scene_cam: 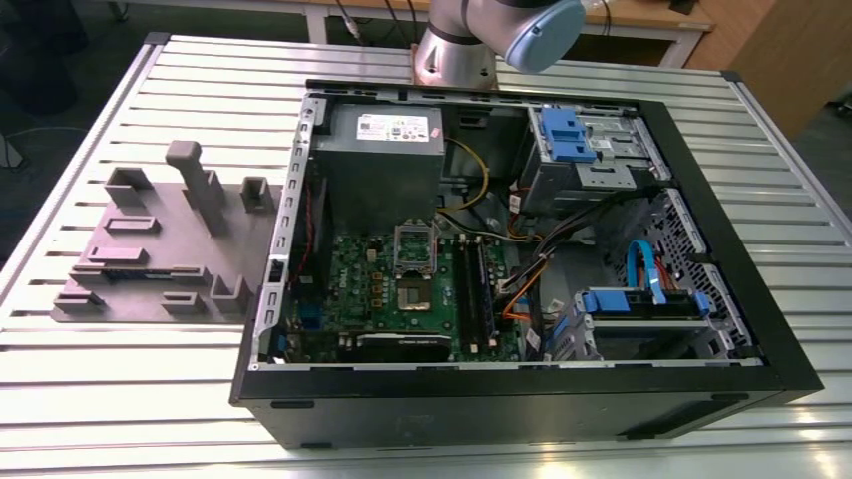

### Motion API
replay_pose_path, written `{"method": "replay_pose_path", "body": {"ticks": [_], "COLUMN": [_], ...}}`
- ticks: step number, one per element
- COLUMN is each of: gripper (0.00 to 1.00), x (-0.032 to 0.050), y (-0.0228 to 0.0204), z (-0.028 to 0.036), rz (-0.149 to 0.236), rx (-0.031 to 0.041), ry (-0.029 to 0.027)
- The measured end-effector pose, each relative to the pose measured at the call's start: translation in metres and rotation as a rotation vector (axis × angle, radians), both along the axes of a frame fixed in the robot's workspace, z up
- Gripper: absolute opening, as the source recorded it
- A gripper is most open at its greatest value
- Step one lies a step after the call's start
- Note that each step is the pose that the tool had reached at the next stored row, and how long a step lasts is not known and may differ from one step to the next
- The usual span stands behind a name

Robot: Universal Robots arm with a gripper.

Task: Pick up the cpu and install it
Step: 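Pick up the cpu and move it towards the insertion slot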

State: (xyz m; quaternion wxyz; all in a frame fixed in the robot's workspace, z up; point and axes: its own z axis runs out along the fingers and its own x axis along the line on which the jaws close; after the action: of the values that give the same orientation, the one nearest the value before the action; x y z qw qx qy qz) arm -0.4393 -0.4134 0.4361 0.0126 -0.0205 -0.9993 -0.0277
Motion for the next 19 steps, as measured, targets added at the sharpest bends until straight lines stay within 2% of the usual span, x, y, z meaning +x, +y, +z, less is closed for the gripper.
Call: {"method": "replay_pose_path", "body": {"ticks": [19], "gripper": [0.47], "x": [0.0000], "y": [0.0000], "z": [0.0130], "rz": [0.000], "rx": [0.0000], "ry": [0.0000]}}
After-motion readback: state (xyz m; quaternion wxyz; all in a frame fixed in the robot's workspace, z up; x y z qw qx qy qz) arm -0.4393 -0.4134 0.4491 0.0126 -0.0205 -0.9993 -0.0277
